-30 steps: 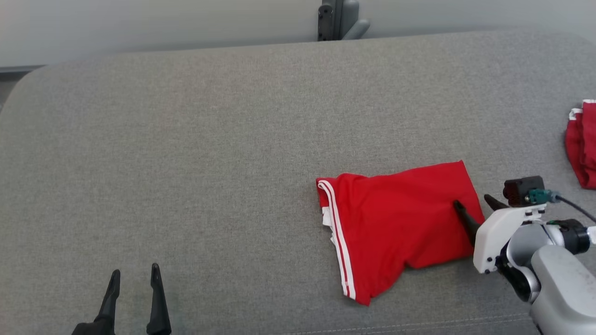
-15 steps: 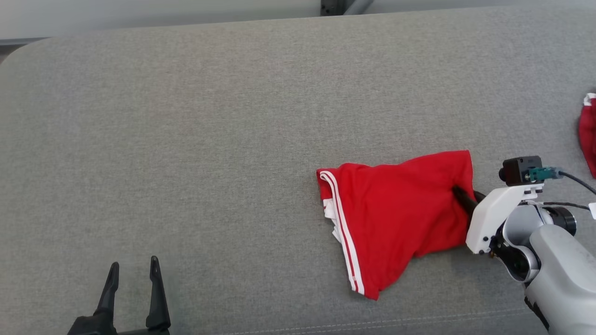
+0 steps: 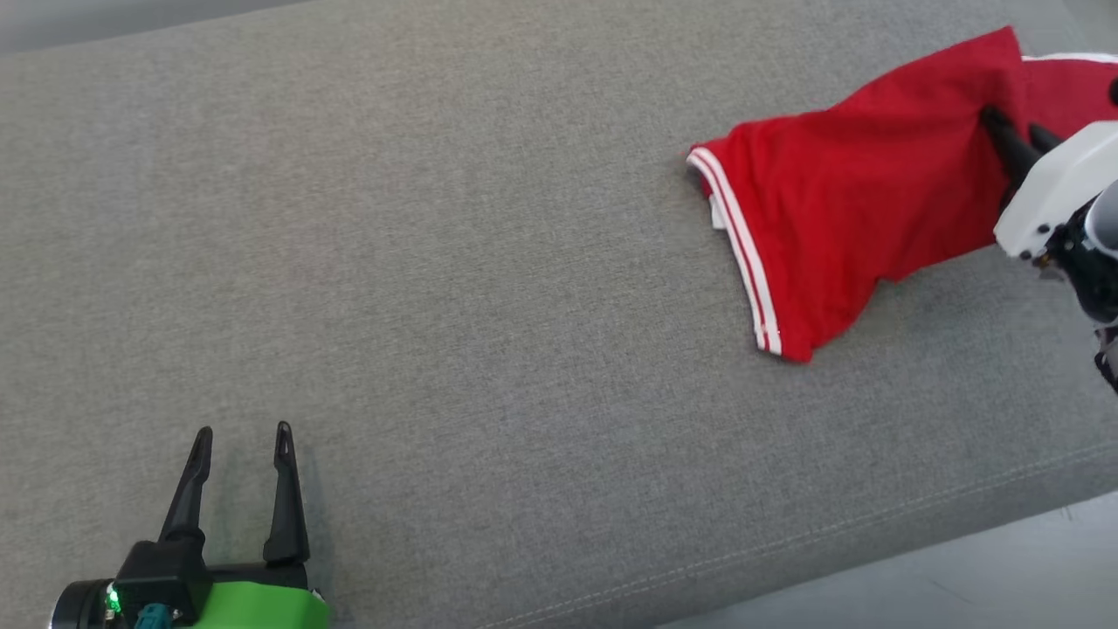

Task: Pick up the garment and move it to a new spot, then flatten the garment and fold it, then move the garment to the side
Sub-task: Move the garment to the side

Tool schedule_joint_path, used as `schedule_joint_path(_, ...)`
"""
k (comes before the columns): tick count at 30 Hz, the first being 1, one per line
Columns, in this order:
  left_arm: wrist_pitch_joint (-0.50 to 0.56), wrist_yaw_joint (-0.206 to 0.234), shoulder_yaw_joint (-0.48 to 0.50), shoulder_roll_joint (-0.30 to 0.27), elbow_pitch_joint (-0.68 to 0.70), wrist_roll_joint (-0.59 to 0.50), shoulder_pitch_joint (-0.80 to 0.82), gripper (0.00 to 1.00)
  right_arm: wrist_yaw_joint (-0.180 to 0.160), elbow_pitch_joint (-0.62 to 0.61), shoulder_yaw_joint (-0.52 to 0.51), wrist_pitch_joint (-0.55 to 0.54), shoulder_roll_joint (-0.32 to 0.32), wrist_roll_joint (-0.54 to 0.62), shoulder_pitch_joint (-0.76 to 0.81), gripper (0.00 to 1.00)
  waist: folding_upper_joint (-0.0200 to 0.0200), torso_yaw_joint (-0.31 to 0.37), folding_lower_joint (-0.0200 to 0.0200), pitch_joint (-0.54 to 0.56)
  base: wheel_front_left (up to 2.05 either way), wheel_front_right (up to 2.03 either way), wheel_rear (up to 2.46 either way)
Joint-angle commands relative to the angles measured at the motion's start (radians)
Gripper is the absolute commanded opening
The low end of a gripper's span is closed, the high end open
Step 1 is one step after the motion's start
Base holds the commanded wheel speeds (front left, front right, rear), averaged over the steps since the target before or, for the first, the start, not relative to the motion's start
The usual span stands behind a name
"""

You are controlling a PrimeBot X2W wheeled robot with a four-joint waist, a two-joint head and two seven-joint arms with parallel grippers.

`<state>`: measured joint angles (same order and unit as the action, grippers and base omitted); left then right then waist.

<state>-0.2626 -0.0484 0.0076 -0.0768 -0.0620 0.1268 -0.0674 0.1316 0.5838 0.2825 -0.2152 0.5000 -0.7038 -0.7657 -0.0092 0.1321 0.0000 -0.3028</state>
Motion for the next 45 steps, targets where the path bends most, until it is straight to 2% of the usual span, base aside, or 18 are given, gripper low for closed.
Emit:
schedule_joint_path(1,-0.002,0.0,0.007,-0.014,0.006,-0.006,0.019,1.0,-0.002,0.009,-0.01,0.005,0.002,-0.011,-0.035,0.0,0.0092,0.076,0.0,-0.077,0.0,0.0,0.0)
schedule_joint_path(15,0.012,0.012,0.011,-0.054,0.045,-0.023,0.019,1.0,-0.002,0.118,-0.108,0.029,0.058,-0.022,-0.166,0.0,0.0092,0.126,0.0,-0.138,0.0,0.0,0.0)
schedule_joint_path(22,0.029,0.019,0.007,-0.063,0.073,-0.023,0.01,1.0,-0.002,0.235,-0.184,0.118,0.069,0.012,-0.212,0.0,0.0092,0.123,0.0,-0.159,0.0,0.0,0.0)
schedule_joint_path(23,0.028,0.021,0.007,-0.063,0.074,-0.022,0.006,1.0,-0.002,0.257,-0.192,0.142,0.07,0.027,-0.216,0.15,0.0092,0.122,0.0,-0.16,0.0,0.0,0.0)
schedule_joint_path(24,0.029,0.022,0.006,-0.063,0.075,-0.022,0.004,1.0,-0.002,0.28,-0.199,0.166,0.072,0.045,-0.218,0.65,0.0092,0.12,0.0,-0.161,0.0,0.0,0.0)
schedule_joint_path(25,0.03,0.024,0.004,-0.062,0.075,-0.021,0.003,1.0,-0.002,0.305,-0.203,0.185,0.073,0.063,-0.22,1.0,0.0092,0.118,0.0,-0.162,0.0,0.0,0.0)
schedule_joint_path(29,0.029,0.031,-0.002,-0.056,0.074,-0.019,0.006,1.0,-0.002,0.361,-0.211,0.272,0.07,0.118,-0.231,1.0,0.0092,0.116,0.0,-0.167,0.0,0.0,0.0)
schedule_joint_path(30,0.029,0.031,-0.002,-0.056,0.074,-0.019,0.006,1.0,-0.002,0.361,-0.211,0.272,0.07,0.118,-0.231,1.0,0.0092,0.116,0.0,-0.167,0.0,0.0,0.0)
schedule_joint_path(36,0.016,0.039,-0.008,-0.038,0.058,0.004,0.001,1.0,-0.002,0.331,-0.194,0.448,0.073,0.193,-0.184,1.0,0.0092,0.112,0.0,-0.128,0.0,0.0,0.0)
schedule_joint_path(40,0.005,0.042,-0.011,-0.023,0.036,0.022,-0.007,1.0,-0.002,0.216,-0.184,0.479,0.049,0.226,-0.11,1.0,0.0092,0.108,0.0,-0.07,0.0,0.0,0.0)
schedule_joint_path(42,0.004,0.045,-0.011,-0.016,0.023,0.031,-0.013,1.0,-0.002,0.111,-0.184,0.48,0.044,0.278,-0.052,1.0,0.0092,0.102,0.0,-0.036,0.0,0.0,0.0)
schedule_joint_path(45,-0.002,0.049,-0.011,-0.006,0.0,0.043,-0.012,1.0,-0.002,-0.052,-0.208,0.48,-0.01,0.331,0.082,1.0,0.0092,0.081,0.0,0.018,0.0,0.0,0.0)
